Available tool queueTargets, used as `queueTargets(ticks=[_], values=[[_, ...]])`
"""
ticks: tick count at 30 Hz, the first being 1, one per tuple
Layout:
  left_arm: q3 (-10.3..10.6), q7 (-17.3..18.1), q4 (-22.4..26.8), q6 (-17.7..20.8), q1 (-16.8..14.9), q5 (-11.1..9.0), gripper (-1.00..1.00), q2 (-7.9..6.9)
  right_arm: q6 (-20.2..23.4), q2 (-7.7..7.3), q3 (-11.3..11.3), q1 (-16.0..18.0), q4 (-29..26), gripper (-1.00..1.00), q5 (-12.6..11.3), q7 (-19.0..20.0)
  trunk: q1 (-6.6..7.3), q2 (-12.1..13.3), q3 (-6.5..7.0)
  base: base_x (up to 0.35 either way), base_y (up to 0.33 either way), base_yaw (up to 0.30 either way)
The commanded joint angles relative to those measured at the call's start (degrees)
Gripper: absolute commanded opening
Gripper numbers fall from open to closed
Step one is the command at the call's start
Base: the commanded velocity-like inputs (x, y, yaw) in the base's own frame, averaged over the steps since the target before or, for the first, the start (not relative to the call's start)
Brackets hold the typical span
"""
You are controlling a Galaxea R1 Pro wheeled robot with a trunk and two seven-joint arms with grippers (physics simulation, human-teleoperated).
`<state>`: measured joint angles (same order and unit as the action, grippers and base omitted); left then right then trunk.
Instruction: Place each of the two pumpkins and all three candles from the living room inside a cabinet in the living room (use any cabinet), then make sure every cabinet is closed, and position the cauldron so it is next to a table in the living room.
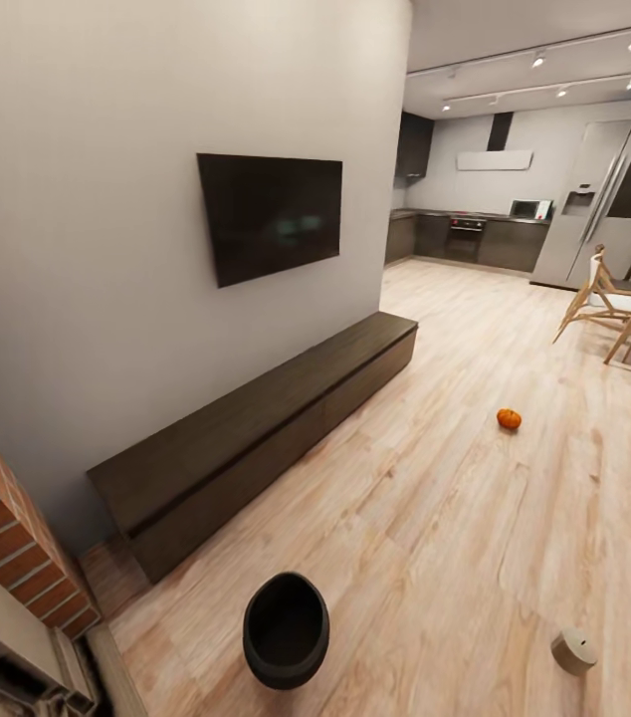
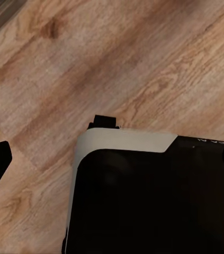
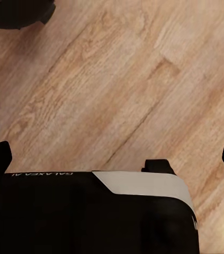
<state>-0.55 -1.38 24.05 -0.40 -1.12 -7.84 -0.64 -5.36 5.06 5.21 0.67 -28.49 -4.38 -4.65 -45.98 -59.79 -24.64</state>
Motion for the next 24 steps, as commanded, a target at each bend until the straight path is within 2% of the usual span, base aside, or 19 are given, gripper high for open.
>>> queueTargets(ticks=[1,8,24], values=[[0.11,-0.12,-0.01,-0.04,-0.02,-0.60,1.00,0.01,-0.20,-0.05,0.44,0.04,0.06,1.00,-0.46,-0.45,-0.01,-0.03,-0.06,0.087,-0.101,0.000],[0.11,-0.12,-0.06,-0.12,-0.02,-0.56,1.00,0.03,-0.23,-0.05,0.47,0.04,0.05,1.00,-0.40,-0.45,-0.01,-0.03,-0.06,0.157,-0.134,0.055],[0.14,-0.12,-0.09,-0.13,-0.02,-0.53,1.00,0.03,-0.22,-0.05,0.50,0.04,0.10,1.00,-0.36,-0.45,-0.01,-0.03,-0.06,0.043,0.043,0.280]])
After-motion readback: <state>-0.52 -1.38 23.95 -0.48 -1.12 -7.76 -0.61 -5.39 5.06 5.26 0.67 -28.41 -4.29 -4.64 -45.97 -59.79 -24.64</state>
